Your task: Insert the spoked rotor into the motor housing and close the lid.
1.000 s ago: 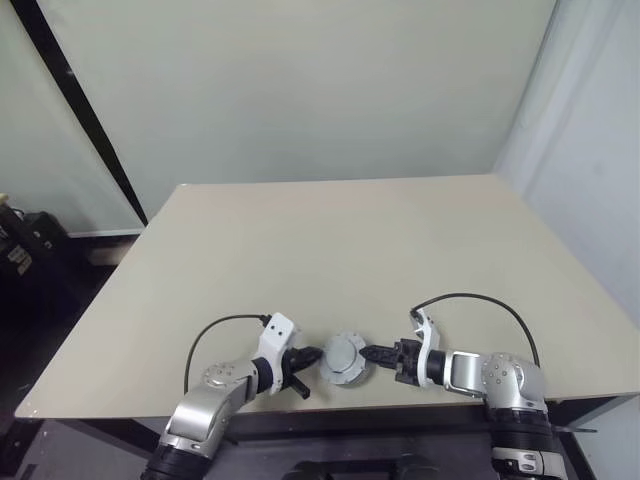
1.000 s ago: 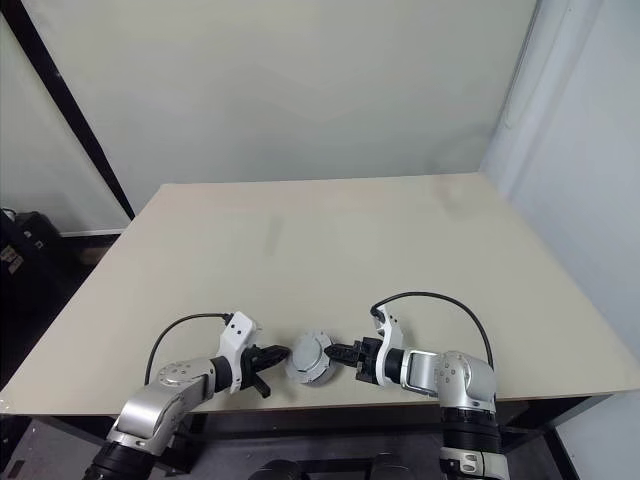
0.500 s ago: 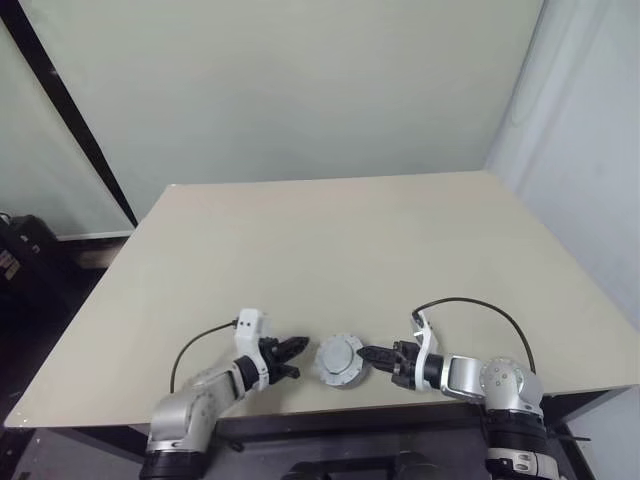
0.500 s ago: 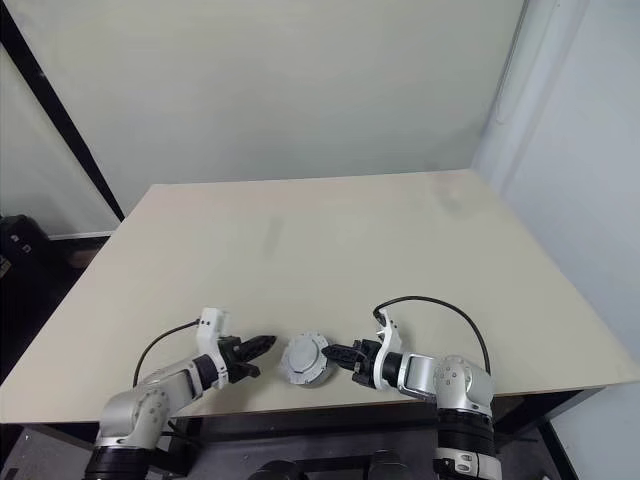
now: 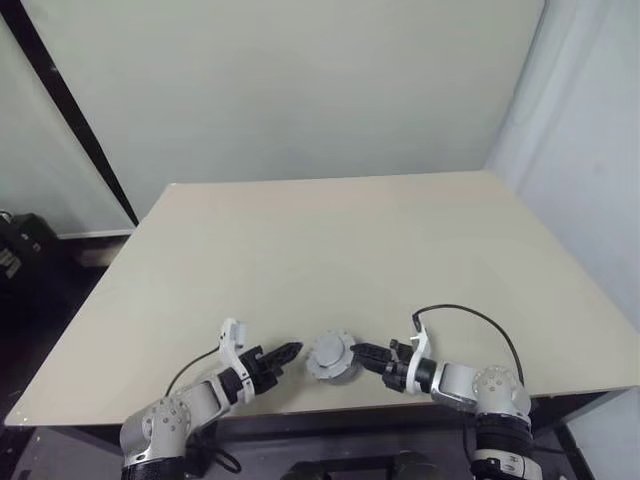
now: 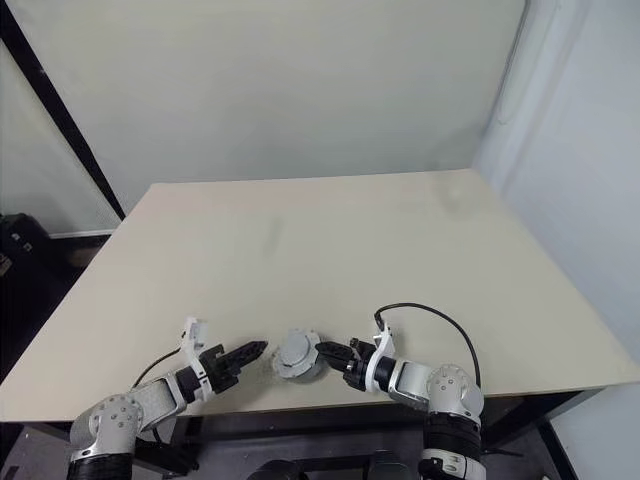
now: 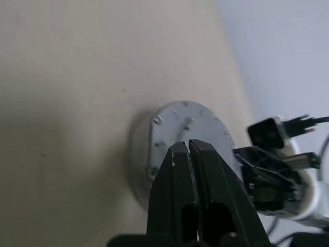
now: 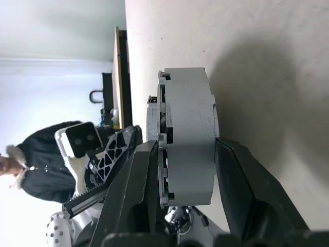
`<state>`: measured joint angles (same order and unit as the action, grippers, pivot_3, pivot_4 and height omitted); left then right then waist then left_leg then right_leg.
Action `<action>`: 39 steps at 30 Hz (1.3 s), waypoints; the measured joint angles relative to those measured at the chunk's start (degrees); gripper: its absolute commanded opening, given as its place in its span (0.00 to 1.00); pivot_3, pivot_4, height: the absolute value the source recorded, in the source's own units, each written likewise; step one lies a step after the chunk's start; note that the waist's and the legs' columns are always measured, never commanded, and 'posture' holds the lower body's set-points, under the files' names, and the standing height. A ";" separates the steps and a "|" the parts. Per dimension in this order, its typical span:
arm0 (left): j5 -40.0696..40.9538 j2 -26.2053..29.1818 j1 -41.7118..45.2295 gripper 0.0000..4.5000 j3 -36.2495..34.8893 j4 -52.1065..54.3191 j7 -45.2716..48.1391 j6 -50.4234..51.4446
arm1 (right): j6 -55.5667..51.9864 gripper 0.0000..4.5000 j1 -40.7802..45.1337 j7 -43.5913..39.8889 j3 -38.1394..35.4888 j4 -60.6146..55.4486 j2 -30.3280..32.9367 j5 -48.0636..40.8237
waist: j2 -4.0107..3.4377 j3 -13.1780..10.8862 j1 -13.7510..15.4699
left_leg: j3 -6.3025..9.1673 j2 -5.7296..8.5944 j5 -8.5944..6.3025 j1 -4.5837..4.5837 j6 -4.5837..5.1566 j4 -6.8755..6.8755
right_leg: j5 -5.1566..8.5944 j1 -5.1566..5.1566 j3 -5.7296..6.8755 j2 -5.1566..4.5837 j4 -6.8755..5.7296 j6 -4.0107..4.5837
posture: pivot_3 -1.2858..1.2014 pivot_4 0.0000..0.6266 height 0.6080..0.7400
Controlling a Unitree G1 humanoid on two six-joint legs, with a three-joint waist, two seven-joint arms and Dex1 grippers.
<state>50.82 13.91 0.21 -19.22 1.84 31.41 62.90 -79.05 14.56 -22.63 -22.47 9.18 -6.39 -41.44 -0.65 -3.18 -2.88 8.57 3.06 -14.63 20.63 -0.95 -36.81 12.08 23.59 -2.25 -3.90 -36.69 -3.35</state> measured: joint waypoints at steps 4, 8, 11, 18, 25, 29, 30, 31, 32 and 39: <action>3.40 -2.13 0.01 0.00 -1.28 -1.65 -1.00 2.14 | -0.17 0.31 0.07 0.64 -0.52 -0.05 -0.08 -1.30 | 0.01 -0.01 -0.02 | 0.00 -0.01 0.00 0.00 -0.01 0.00 | 0.00 0.01 0.00 0.01 0.00 0.01 | 0.52 0.00 1.00; 4.28 -2.61 0.01 0.00 -1.52 -2.38 -1.48 2.92 | -0.49 0.31 0.17 1.33 -0.52 -0.36 -0.11 -1.84 | 0.01 -0.01 -0.05 | -0.01 -0.03 -0.01 0.00 -0.01 0.01 | 0.01 0.03 0.00 0.03 -0.01 0.02 | 0.52 0.00 1.00; 4.27 -2.50 -0.51 0.14 -1.48 -2.62 -1.38 3.12 | -0.48 0.31 0.18 1.79 -0.48 -0.53 -0.11 -1.85 | 0.01 -0.01 -0.04 | -0.03 -0.02 -0.02 0.01 -0.04 0.01 | 0.08 0.03 -0.02 0.02 0.01 0.14 | 0.52 0.00 1.00; 6.95 -2.12 -0.90 0.69 -6.39 -3.31 -1.65 1.36 | -0.30 0.31 0.23 2.45 -0.55 -0.57 -0.11 -1.87 | 0.02 -0.02 -0.06 | -0.02 -0.05 -0.03 0.03 -0.05 0.02 | 0.09 0.08 -0.01 0.02 0.01 0.15 | 0.52 0.00 1.00; 10.98 -0.49 -1.81 1.00 -10.82 -3.70 -3.62 1.67 | 0.18 0.31 1.19 2.62 -2.21 -0.55 -0.62 -2.99 | 0.03 -0.03 -0.03 | -0.03 -0.03 -0.04 0.05 -0.06 0.03 | 0.08 0.08 -0.01 0.01 0.04 0.15 | 0.52 0.00 1.00; 11.52 -2.81 -1.94 1.00 -10.68 -4.07 -5.62 1.61 | 0.01 0.31 2.53 2.85 -3.06 -0.54 -0.94 -4.71 | 0.04 -0.04 -0.01 | -0.02 -0.03 -0.04 0.04 -0.06 0.02 | 0.08 0.06 -0.02 0.01 0.03 0.15 | 0.52 0.00 1.00; 12.03 -3.54 -1.92 1.00 -10.55 -4.34 -6.19 1.61 | -0.02 0.31 2.72 2.99 -3.22 -0.55 -0.94 -5.23 | 0.05 -0.04 -0.01 | -0.02 -0.03 -0.04 0.04 -0.06 0.02 | 0.08 0.06 -0.01 0.01 0.03 0.15 | 0.52 0.00 1.00; 12.42 -4.02 -1.89 1.00 -10.51 -4.69 -6.71 1.74 | -0.11 0.31 2.73 3.07 -3.31 -0.55 -0.94 -5.80 | 0.06 -0.04 -0.01 | -0.02 -0.03 -0.04 0.03 -0.06 0.02 | 0.08 0.06 -0.01 0.02 0.03 0.15 | 0.52 0.00 1.00; 12.74 -4.30 -1.88 1.00 -10.45 -4.92 -7.04 1.91 | -0.31 0.31 2.72 3.16 -3.33 -0.56 -0.94 -6.09 | 0.06 -0.04 -0.02 | -0.01 -0.04 -0.04 0.04 -0.06 0.04 | 0.08 0.08 -0.01 0.02 0.03 0.15 | 0.52 0.00 1.00; 15.47 -6.04 -1.08 1.00 -9.11 -7.34 -6.73 3.55 | -1.18 0.31 2.72 4.36 -3.27 -0.78 -0.95 -8.14 | 0.06 -0.05 -0.02 | -0.03 -0.03 -0.03 0.05 -0.06 0.05 | 0.08 0.09 -0.01 0.02 0.03 0.15 | 0.52 0.00 1.00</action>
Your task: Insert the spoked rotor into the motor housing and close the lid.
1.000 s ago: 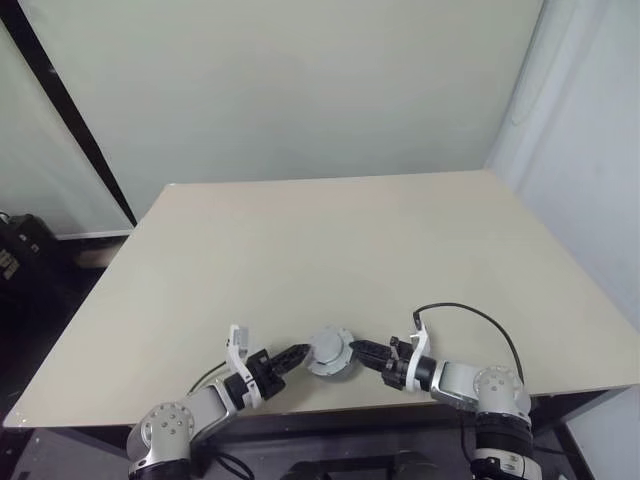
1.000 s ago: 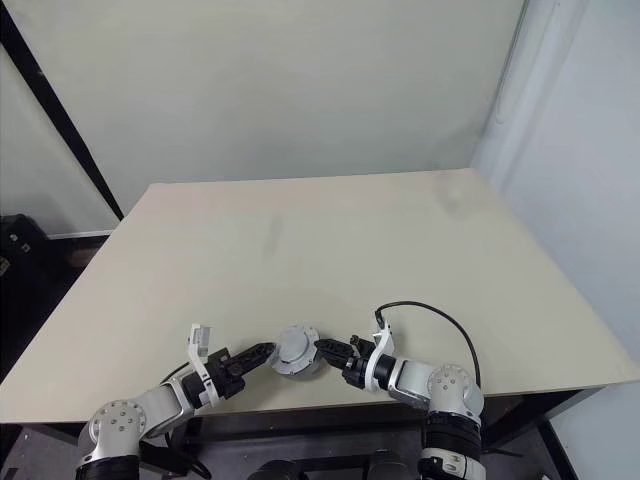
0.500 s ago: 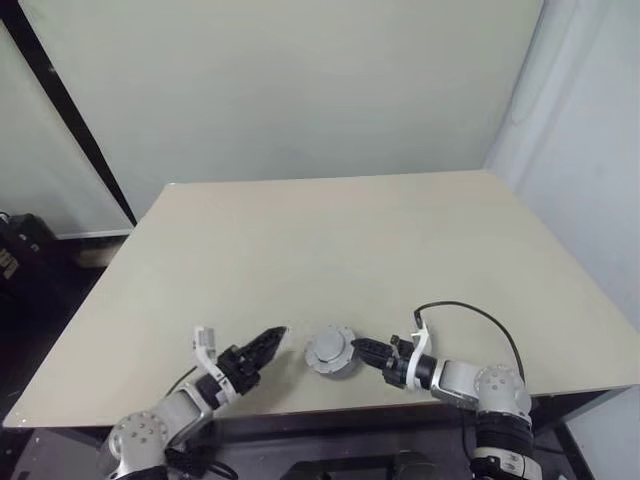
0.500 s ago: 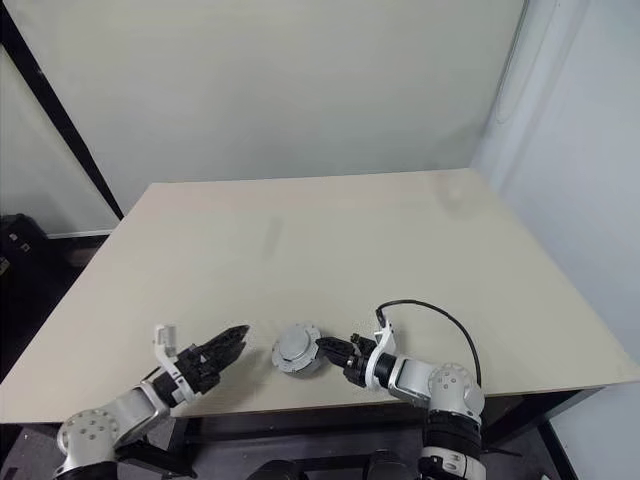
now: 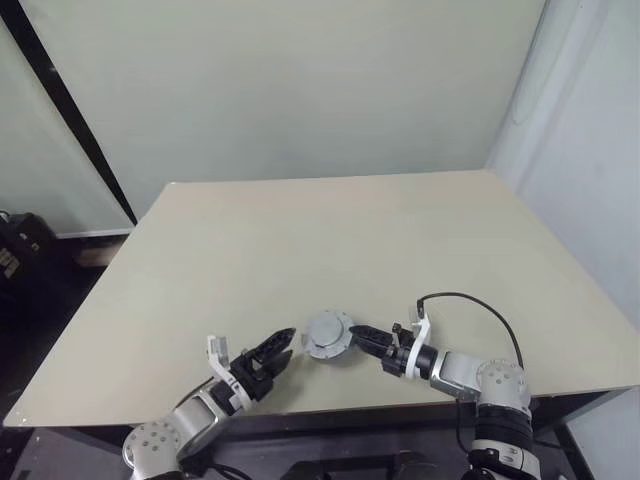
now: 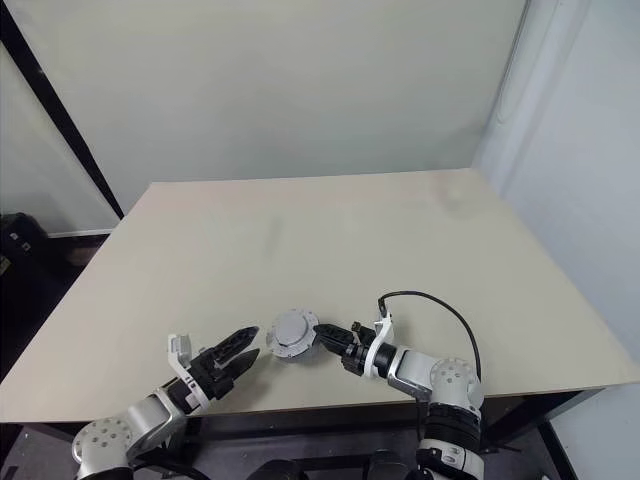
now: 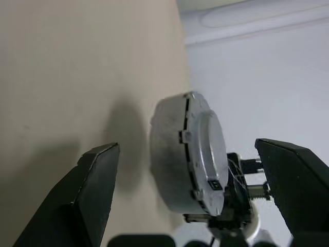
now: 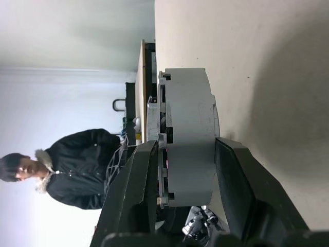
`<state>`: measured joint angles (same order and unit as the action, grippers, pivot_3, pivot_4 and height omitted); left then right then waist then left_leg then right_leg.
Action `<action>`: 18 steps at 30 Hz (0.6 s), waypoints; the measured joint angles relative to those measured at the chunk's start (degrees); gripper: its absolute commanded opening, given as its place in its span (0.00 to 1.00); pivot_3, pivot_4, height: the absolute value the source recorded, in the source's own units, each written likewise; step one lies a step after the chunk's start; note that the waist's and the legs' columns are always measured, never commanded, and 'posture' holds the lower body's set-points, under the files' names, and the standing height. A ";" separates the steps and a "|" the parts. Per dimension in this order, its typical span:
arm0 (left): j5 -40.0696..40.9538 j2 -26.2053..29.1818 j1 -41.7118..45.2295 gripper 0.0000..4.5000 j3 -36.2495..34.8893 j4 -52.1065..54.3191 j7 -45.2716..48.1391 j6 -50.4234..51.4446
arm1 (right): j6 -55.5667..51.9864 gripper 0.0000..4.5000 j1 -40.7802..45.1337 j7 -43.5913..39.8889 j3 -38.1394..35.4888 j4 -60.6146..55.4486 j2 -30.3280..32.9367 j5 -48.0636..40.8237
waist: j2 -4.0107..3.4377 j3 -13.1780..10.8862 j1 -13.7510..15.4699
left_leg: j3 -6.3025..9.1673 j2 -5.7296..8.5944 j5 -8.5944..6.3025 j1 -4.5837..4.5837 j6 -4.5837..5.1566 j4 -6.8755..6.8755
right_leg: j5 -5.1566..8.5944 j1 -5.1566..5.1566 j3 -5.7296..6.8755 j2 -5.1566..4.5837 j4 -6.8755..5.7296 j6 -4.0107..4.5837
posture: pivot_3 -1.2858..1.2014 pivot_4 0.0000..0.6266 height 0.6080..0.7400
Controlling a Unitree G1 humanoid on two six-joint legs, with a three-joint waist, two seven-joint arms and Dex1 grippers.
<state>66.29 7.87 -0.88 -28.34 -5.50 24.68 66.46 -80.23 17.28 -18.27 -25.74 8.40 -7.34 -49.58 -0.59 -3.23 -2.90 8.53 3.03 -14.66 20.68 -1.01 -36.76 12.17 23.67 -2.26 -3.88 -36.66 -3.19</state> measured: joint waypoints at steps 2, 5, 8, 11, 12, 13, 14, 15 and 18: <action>0.02 -0.55 0.60 1.00 0.43 -1.36 0.48 -0.02 | -0.06 0.31 -0.01 0.17 0.17 -0.07 -0.01 -0.31 | 0.00 0.00 0.02 | 0.00 0.00 0.00 0.00 0.00 -0.01 | 0.00 -0.01 0.00 0.00 0.00 0.00 | 0.52 0.00 1.00; -0.05 -1.36 1.39 1.00 1.36 -3.29 1.09 -0.25 | -0.29 0.31 -0.06 0.50 0.46 -0.16 -0.03 -0.59 | 0.00 0.00 0.01 | -0.01 0.01 0.00 0.00 0.00 -0.01 | 0.00 -0.01 0.00 -0.01 0.01 0.00 | 0.52 0.00 1.00; -0.06 -2.04 1.84 1.00 2.42 -4.15 1.72 -0.47 | -0.46 0.31 -0.17 0.76 0.55 -0.43 -0.03 -1.02 | 0.00 0.00 0.03 | 0.00 0.01 0.00 0.01 0.00 0.00 | 0.00 0.00 0.00 -0.01 0.01 0.00 | 0.52 0.00 1.00; -0.06 -3.29 3.00 1.00 3.06 -5.19 2.17 -0.88 | -0.47 0.31 -0.26 0.90 0.63 -0.63 -0.04 -1.08 | 0.01 -0.01 0.03 | 0.00 0.02 0.00 0.02 0.00 -0.01 | 0.00 -0.01 0.00 -0.01 0.01 0.00 | 0.52 0.00 1.00; -0.09 -3.49 3.35 1.00 3.43 -5.39 2.31 -0.93 | -0.48 0.31 -0.34 0.91 0.69 -0.70 -0.04 -1.09 | 0.01 -0.01 0.03 | 0.00 0.02 0.00 0.02 0.00 -0.01 | 0.00 -0.01 0.00 -0.01 0.01 0.00 | 0.52 0.00 1.00; -0.11 -3.82 3.68 1.00 3.94 -5.43 2.65 -1.01 | -0.50 0.31 -0.47 0.92 0.75 -0.80 -0.04 -1.09 | 0.01 -0.01 0.03 | -0.01 0.02 0.00 0.02 0.00 -0.01 | 0.00 -0.01 0.00 -0.01 0.01 0.00 | 0.52 0.00 1.00; -0.12 -4.07 3.90 1.00 4.47 -5.44 2.95 -1.15 | -0.51 0.31 -0.56 0.93 0.87 -0.82 -0.05 -1.09 | 0.01 -0.01 0.01 | -0.01 0.02 0.00 0.02 0.00 -0.01 | 0.00 -0.01 0.00 -0.01 0.01 0.00 | 0.52 0.00 1.00; -0.14 -4.35 4.04 1.00 4.89 -5.47 3.19 -1.34 | -0.52 0.31 -0.64 0.94 1.02 -0.85 -0.06 -1.09 | 0.01 -0.01 0.01 | -0.01 0.02 0.00 0.02 0.00 -0.01 | 0.00 -0.01 0.00 -0.01 0.01 0.00 | 0.52 0.00 1.00; -0.22 -4.67 4.33 1.00 5.47 -6.16 3.43 -1.75 | -0.62 0.31 -0.73 0.96 1.47 -0.94 -0.10 -1.12 | 0.01 -0.01 -0.01 | -0.01 0.02 0.00 0.02 0.00 0.00 | 0.00 0.01 -0.01 0.00 0.01 0.00 | 0.52 0.00 1.00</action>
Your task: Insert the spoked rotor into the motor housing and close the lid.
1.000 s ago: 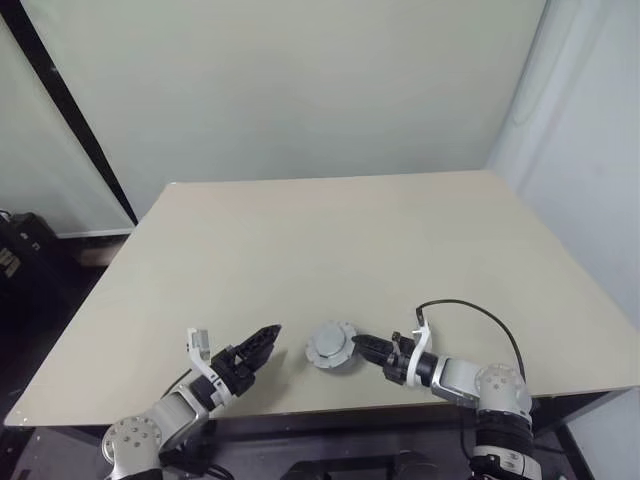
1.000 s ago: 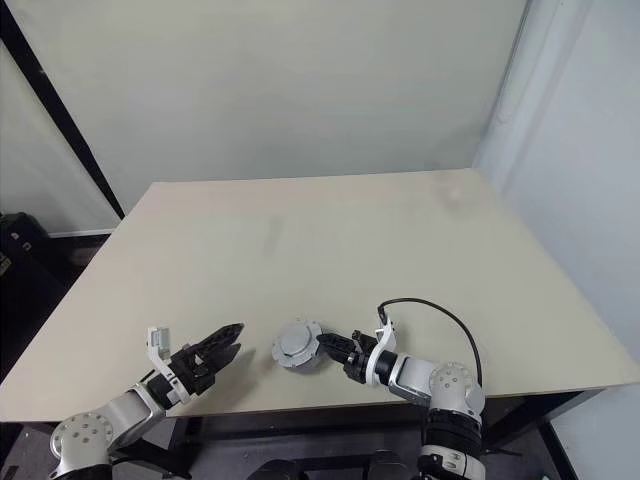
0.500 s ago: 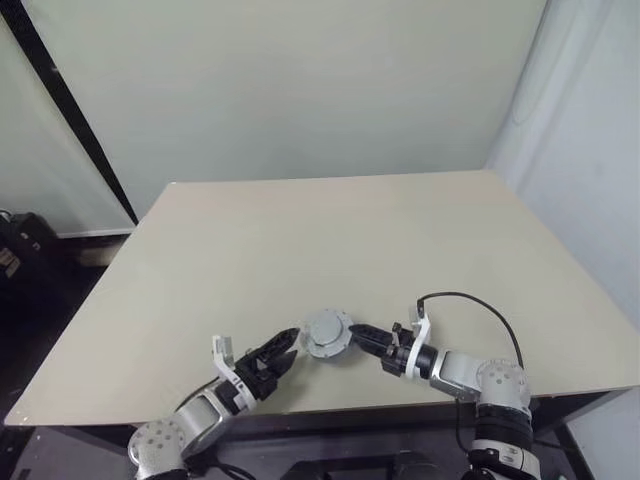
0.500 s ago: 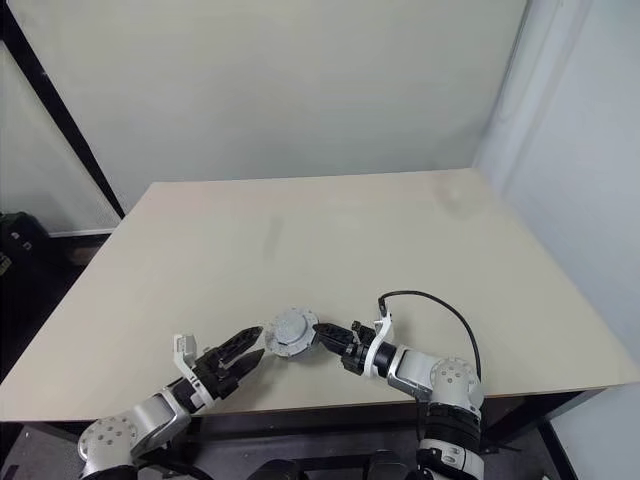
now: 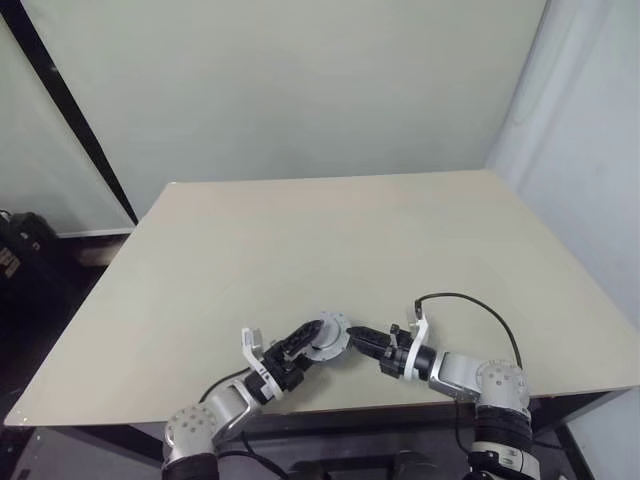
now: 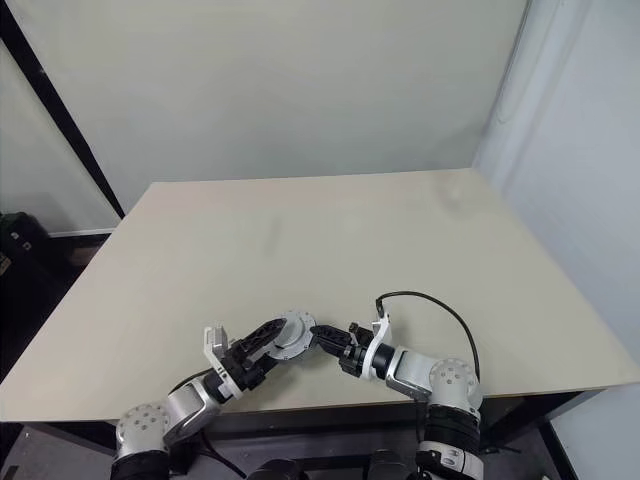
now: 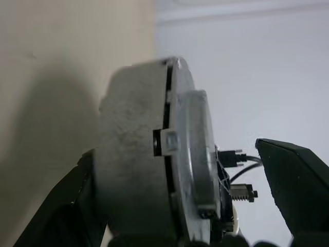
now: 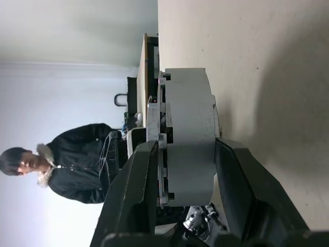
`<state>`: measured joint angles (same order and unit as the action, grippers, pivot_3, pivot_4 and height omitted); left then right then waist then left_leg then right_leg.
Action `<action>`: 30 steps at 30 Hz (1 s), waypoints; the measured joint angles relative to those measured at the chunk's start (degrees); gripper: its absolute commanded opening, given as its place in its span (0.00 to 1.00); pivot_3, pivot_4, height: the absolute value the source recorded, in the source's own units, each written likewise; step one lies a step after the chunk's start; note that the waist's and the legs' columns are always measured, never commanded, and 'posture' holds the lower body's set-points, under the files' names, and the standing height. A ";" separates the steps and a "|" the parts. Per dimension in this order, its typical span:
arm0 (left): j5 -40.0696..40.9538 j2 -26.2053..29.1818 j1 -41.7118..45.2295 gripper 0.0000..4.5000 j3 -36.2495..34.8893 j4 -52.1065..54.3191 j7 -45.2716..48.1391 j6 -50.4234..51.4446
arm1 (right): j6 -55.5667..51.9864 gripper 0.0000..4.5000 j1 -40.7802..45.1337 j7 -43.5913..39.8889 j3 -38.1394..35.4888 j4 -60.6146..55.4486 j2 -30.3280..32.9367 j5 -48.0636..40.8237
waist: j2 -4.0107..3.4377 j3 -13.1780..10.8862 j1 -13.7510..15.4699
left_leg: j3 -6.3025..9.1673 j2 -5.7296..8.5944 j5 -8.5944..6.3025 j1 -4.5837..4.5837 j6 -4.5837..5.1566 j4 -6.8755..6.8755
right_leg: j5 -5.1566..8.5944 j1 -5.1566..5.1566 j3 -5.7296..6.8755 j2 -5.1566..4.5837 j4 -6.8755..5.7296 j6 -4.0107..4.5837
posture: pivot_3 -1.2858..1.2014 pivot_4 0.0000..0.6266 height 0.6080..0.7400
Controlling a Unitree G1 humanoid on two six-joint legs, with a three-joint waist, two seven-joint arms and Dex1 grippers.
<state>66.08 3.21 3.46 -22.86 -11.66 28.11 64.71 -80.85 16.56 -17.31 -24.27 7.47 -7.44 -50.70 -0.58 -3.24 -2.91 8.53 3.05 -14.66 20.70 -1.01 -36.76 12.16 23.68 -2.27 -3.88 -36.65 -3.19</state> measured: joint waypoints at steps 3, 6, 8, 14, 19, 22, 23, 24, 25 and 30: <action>-0.17 0.09 0.04 0.87 0.26 -0.22 0.11 -0.10 | -0.01 0.31 -0.01 0.04 0.00 -0.12 0.00 -0.09 | 0.00 0.00 0.02 | 0.01 0.00 0.00 0.00 0.00 0.00 | 0.00 0.00 0.00 0.00 0.00 0.00 | 0.52 0.00 1.00; -0.46 0.36 0.04 0.63 0.83 -0.41 0.11 -0.12 | -0.09 0.31 -0.03 0.02 -0.02 -0.35 0.00 -1.17 | 0.00 0.00 0.00 | 0.00 0.00 0.00 0.00 0.00 0.00 | 0.00 -0.01 0.00 0.00 0.00 0.00 | 0.52 0.00 1.00; 0.14 0.30 0.04 0.51 0.74 -0.55 0.87 -0.15 | -0.11 0.31 -0.25 -0.04 -0.34 -0.38 0.05 -1.62 | 0.01 -0.01 0.02 | 0.01 0.00 0.00 0.01 0.00 0.00 | 0.00 0.00 0.01 0.00 0.00 0.00 | 0.52 0.00 1.00; 0.24 0.29 0.03 0.50 0.71 -0.70 1.57 -0.34 | 0.39 0.31 -0.59 -0.34 0.38 -0.55 0.38 -2.10 | 0.01 -0.01 0.01 | 0.00 0.00 0.00 0.01 0.00 0.00 | 0.00 0.00 0.01 -0.01 0.01 0.00 | 0.52 0.00 1.00; -0.68 -0.18 -0.04 0.49 1.10 -0.65 0.75 -1.89 | 3.97 0.75 -2.30 -3.14 6.82 -3.16 3.21 -0.80 | 0.02 -0.02 0.00 | 0.00 0.00 0.00 0.01 0.00 -0.01 | 0.00 -0.01 0.00 -0.01 0.02 0.00 | 0.52 0.00 1.00; -1.03 -0.98 -0.08 0.49 0.99 -0.65 0.24 -3.55 | 7.64 1.00 -3.37 -4.89 9.78 -4.91 3.92 -0.05 | 0.03 -0.02 0.01 | 0.01 -0.01 0.00 0.01 -0.01 -0.01 | 0.00 0.00 0.01 -0.01 0.02 0.00 | 0.52 0.00 1.00; -1.12 -1.21 -0.08 0.49 0.96 -0.64 -0.11 -4.45 | 10.30 1.00 -3.74 -5.59 10.98 -5.51 3.91 0.99 | 0.03 -0.03 -0.01 | 0.00 -0.01 -0.01 0.01 -0.02 -0.01 | 0.00 0.00 0.01 -0.01 0.02 0.00 | 0.52 0.00 1.00; -1.12 -1.38 -0.08 0.49 0.90 -0.60 -0.22 -5.08 | 11.97 1.00 -3.81 -5.95 11.48 -5.70 3.94 1.48 | 0.04 -0.03 0.00 | 0.00 -0.01 -0.01 0.01 -0.02 -0.01 | 0.00 0.00 0.01 -0.01 0.02 0.00 | 0.52 0.00 1.00; -1.11 -1.53 -0.08 0.49 0.90 -0.20 -0.23 -5.72 | 13.86 1.00 -3.88 -6.47 12.09 -5.80 4.14 2.00 | 0.07 -0.05 0.01 | 0.00 -0.01 -0.01 0.02 -0.02 -0.01 | 0.00 0.00 0.01 -0.01 0.02 0.00 | 0.52 0.00 1.00; -1.34 -1.10 -0.08 0.49 -0.81 2.31 -1.70 -11.19 | 26.51 1.00 -4.98 -11.90 19.51 -10.15 10.20 9.34 | 0.32 -0.22 0.00 | -0.01 -0.03 -0.02 0.03 -0.04 0.00 | 0.00 0.01 0.02 0.00 0.06 0.00 | 0.52 0.00 1.00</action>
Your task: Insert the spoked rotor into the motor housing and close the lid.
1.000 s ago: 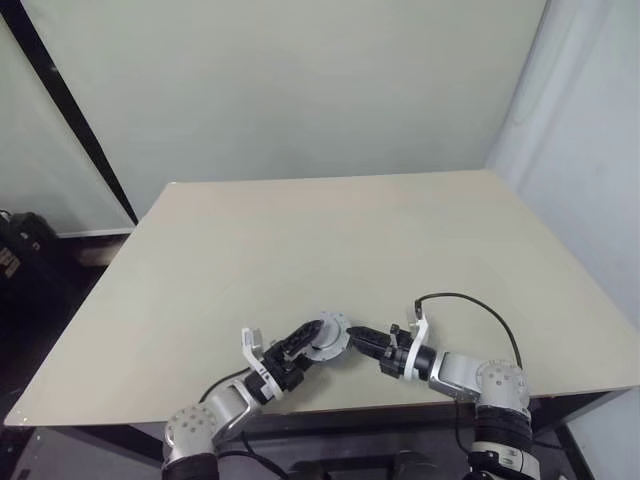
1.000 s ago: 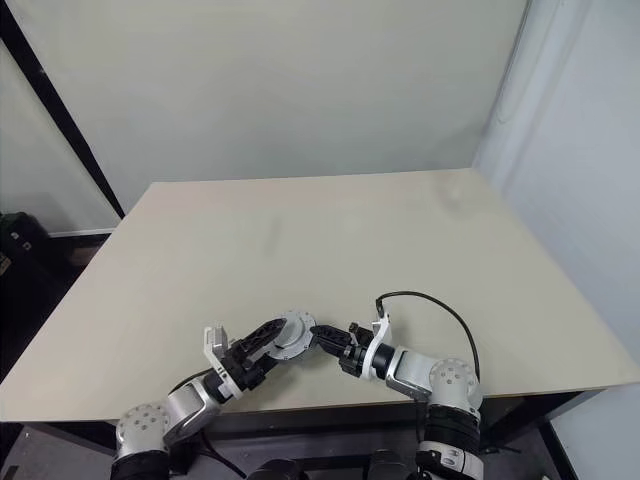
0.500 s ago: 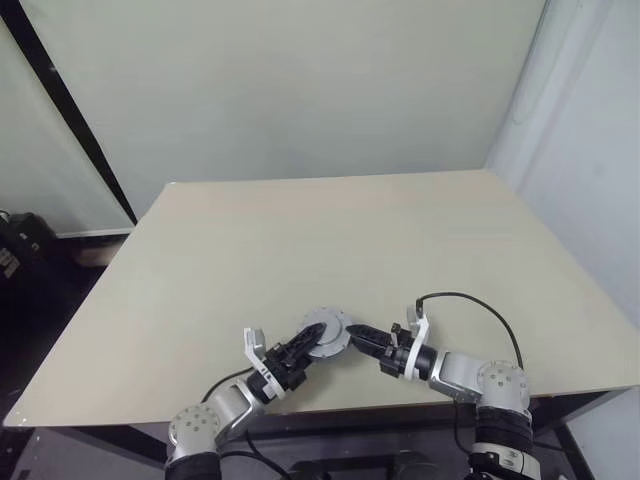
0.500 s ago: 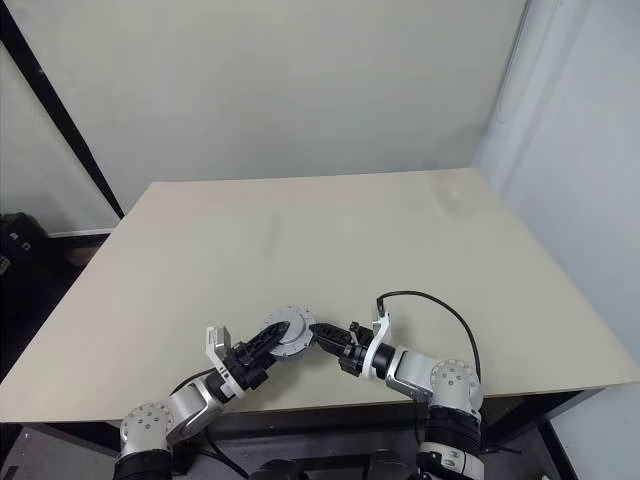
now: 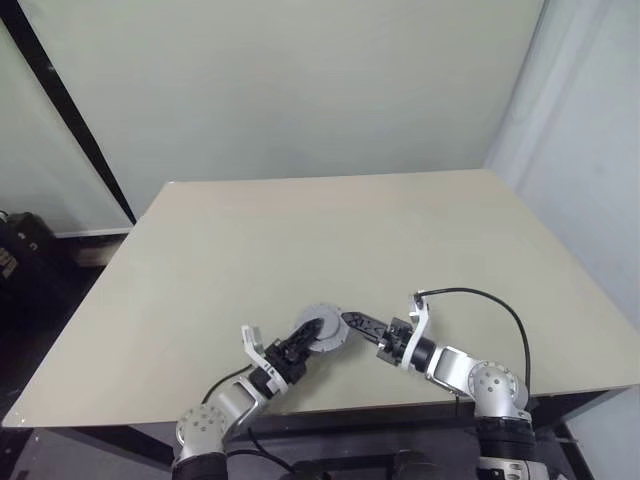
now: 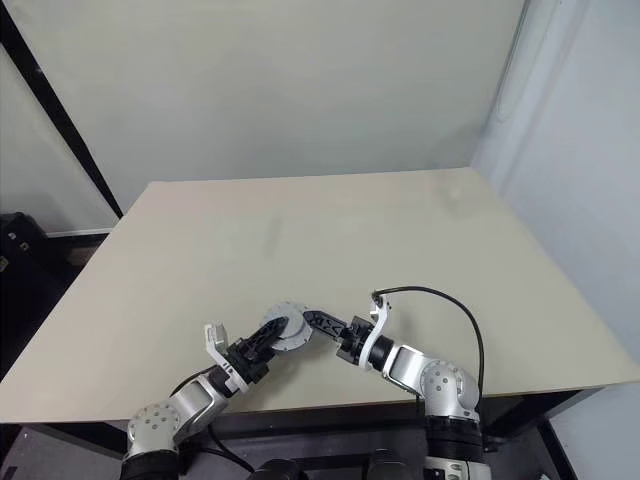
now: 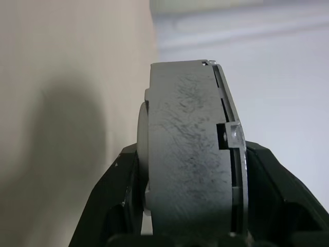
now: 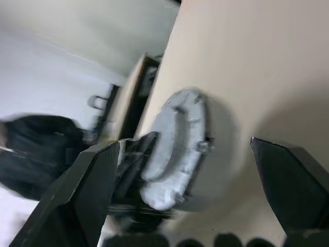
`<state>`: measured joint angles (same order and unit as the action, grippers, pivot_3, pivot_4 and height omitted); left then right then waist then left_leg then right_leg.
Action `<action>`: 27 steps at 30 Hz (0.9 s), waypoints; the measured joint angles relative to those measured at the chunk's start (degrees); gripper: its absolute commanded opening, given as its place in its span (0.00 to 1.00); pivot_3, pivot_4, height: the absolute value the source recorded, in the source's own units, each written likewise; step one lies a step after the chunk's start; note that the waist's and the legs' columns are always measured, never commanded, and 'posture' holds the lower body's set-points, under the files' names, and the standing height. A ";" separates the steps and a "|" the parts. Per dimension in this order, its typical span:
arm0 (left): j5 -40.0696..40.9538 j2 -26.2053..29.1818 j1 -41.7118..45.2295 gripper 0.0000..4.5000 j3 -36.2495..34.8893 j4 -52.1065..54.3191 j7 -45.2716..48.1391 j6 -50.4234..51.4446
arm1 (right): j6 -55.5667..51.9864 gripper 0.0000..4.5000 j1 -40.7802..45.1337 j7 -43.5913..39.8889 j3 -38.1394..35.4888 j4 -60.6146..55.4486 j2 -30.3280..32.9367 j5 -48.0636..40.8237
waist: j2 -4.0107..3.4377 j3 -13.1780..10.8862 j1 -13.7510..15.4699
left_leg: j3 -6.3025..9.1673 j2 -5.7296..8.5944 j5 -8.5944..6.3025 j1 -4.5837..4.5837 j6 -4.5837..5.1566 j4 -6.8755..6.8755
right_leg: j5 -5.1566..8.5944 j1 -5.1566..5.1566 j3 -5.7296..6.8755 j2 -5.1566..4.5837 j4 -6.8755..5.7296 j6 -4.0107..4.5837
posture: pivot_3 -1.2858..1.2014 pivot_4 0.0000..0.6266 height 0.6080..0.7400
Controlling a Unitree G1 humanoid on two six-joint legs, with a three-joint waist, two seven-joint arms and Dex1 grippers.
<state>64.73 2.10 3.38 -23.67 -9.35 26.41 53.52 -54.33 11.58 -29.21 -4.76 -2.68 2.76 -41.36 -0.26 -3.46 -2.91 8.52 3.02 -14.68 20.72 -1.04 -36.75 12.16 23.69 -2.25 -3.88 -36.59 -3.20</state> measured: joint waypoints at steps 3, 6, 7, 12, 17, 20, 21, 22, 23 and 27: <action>-1.08 1.79 0.27 0.49 -1.67 2.63 -0.76 -3.87 | 9.30 1.00 -0.95 -2.48 4.90 -0.81 3.66 6.63 | 0.06 -0.05 0.02 | -0.01 -0.01 0.00 -0.01 -0.01 0.06 | -0.01 0.02 -0.01 0.00 0.00 -0.01 | 0.52 0.00 1.00; -5.34 3.77 1.39 0.49 -1.86 4.66 -2.26 -9.10 | 21.14 1.00 -1.08 -5.64 10.69 -0.80 7.42 14.96 | 0.16 -0.11 0.08 | -0.01 0.01 0.00 -0.01 -0.02 0.05 | -0.07 -0.03 -0.01 0.00 0.04 -0.13 | 0.52 0.00 1.00; -7.38 4.36 1.61 0.49 -1.65 5.10 -2.88 -10.89 | 24.82 1.00 -1.08 -6.56 12.41 -0.74 8.50 17.42 | 0.18 -0.12 0.08 | -0.01 0.02 0.00 -0.02 -0.02 0.05 | -0.08 -0.05 -0.02 -0.01 0.06 -0.13 | 0.52 0.00 1.00; -16.02 5.07 1.75 0.49 -0.39 5.45 -6.42 -18.26 | 39.67 1.00 -1.16 -8.70 17.60 2.47 11.61 27.21 | 0.40 -0.23 0.24 | 0.03 0.05 0.01 -0.03 0.00 0.05 | -0.09 -0.11 -0.02 -0.02 0.12 -0.15 | 0.52 0.00 1.00; -21.21 4.56 1.74 0.49 1.59 5.45 -7.84 -21.67 | 49.52 1.00 -1.40 -9.68 20.78 6.42 12.96 33.74 | 0.51 -0.29 0.30 | 0.03 0.05 0.01 -0.04 0.01 0.04 | -0.10 -0.13 -0.02 -0.02 0.11 -0.14 | 0.52 0.00 1.00; -21.70 4.06 1.74 0.49 2.01 5.45 -8.19 -21.95 | 51.74 1.00 -1.57 -9.70 21.50 7.64 13.08 35.16 | 0.56 -0.33 0.31 | 0.04 0.04 0.02 -0.05 0.01 0.01 | -0.10 -0.14 -0.02 -0.01 0.09 -0.14 | 0.52 0.00 1.00; -21.97 3.89 1.74 0.49 2.09 5.43 -8.44 -22.14 | 52.26 1.00 -1.60 -9.71 21.66 7.93 13.12 35.61 | 0.57 -0.33 0.30 | 0.04 0.04 0.02 -0.05 0.01 -0.01 | -0.10 -0.14 -0.02 -0.01 0.08 -0.14 | 0.52 0.00 1.00; -22.21 3.75 1.76 0.49 2.10 5.36 -8.90 -22.36 | 52.61 1.00 -1.64 -9.72 21.78 8.10 13.22 35.98 | 0.57 -0.33 0.30 | 0.04 0.05 0.02 -0.06 0.01 -0.02 | -0.10 -0.15 -0.02 -0.01 0.07 -0.14 | 0.52 0.00 1.00; -22.38 3.74 1.79 0.49 2.06 5.08 -9.38 -22.70 | 52.94 1.00 -1.74 -9.72 21.83 8.20 13.36 36.34 | 0.58 -0.34 0.29 | 0.04 0.04 0.02 -0.06 0.01 -0.03 | -0.10 -0.16 -0.02 -0.01 0.06 -0.14 | 0.52 0.00 1.00; -23.27 3.67 2.62 0.49 0.95 2.16 -11.73 -23.71 | 53.27 1.00 -2.55 -9.70 21.95 8.57 13.75 37.20 | 0.59 -0.34 0.29 | 0.05 0.04 0.02 -0.09 0.02 -0.06 | -0.10 -0.17 -0.02 0.00 -0.01 -0.14 | 0.52 0.00 1.00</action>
<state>41.47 5.77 6.00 -22.72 -7.19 14.69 29.81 -1.06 9.03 -38.91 17.19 5.89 16.51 -4.16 0.33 -3.80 -2.62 8.57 3.06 -14.66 20.63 -1.02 -36.82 12.06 23.52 -2.27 -3.88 -36.60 -3.34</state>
